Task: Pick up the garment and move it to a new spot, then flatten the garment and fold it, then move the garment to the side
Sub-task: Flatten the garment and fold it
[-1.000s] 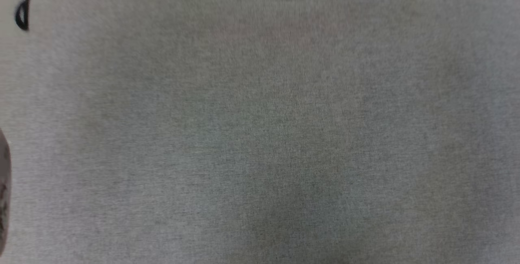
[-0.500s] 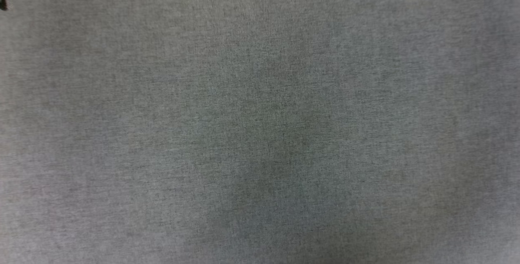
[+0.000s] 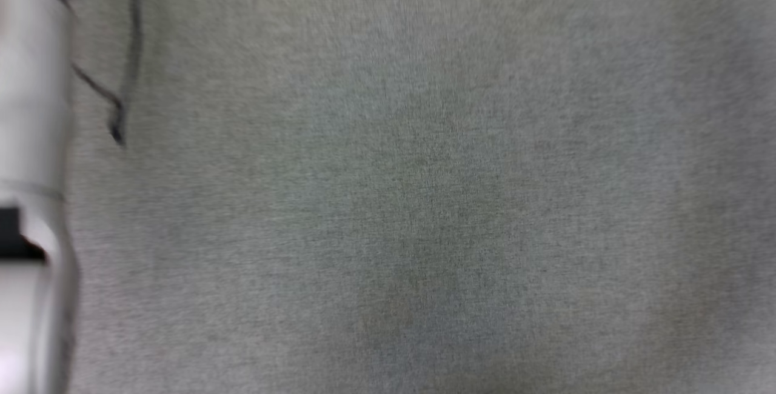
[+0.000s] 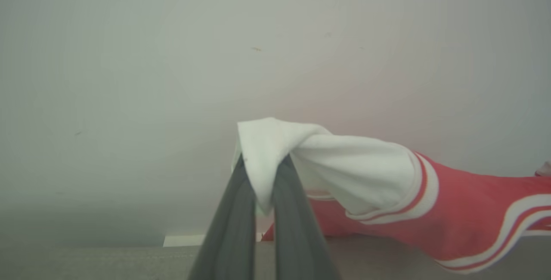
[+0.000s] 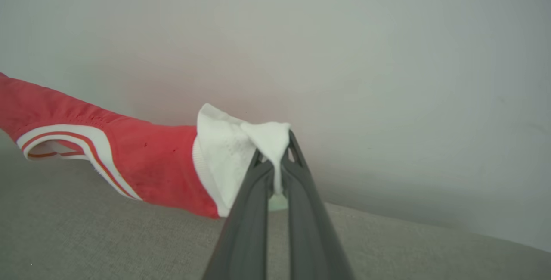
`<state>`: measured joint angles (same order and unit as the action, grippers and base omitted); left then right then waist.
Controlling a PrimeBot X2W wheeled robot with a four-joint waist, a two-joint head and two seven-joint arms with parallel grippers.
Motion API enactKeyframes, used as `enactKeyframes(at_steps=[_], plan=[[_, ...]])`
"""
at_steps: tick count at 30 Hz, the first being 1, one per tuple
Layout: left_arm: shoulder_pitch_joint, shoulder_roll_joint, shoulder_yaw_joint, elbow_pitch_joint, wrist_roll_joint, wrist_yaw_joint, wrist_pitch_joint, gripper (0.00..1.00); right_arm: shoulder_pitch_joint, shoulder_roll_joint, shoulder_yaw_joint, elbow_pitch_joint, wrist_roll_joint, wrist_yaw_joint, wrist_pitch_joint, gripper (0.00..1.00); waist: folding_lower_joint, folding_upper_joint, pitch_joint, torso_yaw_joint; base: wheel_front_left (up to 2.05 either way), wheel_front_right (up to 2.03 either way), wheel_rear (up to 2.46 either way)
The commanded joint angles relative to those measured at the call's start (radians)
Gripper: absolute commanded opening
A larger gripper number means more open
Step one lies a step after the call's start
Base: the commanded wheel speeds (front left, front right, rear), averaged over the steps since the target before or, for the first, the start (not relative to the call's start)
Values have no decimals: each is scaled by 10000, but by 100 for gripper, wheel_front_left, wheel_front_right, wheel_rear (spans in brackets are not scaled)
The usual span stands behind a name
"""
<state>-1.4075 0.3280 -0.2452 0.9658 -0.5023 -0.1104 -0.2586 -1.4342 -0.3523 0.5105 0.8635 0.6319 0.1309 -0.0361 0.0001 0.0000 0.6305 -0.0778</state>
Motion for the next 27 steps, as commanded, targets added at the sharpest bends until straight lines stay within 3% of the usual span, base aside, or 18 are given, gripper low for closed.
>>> enactKeyframes(at_steps=[1,8,16,21,27], plan=[[483,-43,84,-121,-123,-32,-56,0,456,-140,110,-104,89,-3,-95,0,-1,0,-615,147,0,0,0],[4693,-385,1126,-2547,-350,91,-84,0,3879,-816,431,-1331,718,-5,-580,0,-1,0,-2545,307,0,0,0],[9356,-713,1121,-5224,-262,1067,333,0,7715,-1588,-386,-3240,590,-6,27,0,-1,0,-4151,469,0,0,0],[11767,-471,1108,-7058,-291,1772,1279,0,10077,-1564,-1470,-4607,212,-8,966,0,-1,0,-4824,432,0,0,0],[14294,-267,1071,-9062,-332,2628,2392,0,13232,-912,-3170,-6312,-475,-9,2335,0,-1,0,-5602,540,0,0,0]])
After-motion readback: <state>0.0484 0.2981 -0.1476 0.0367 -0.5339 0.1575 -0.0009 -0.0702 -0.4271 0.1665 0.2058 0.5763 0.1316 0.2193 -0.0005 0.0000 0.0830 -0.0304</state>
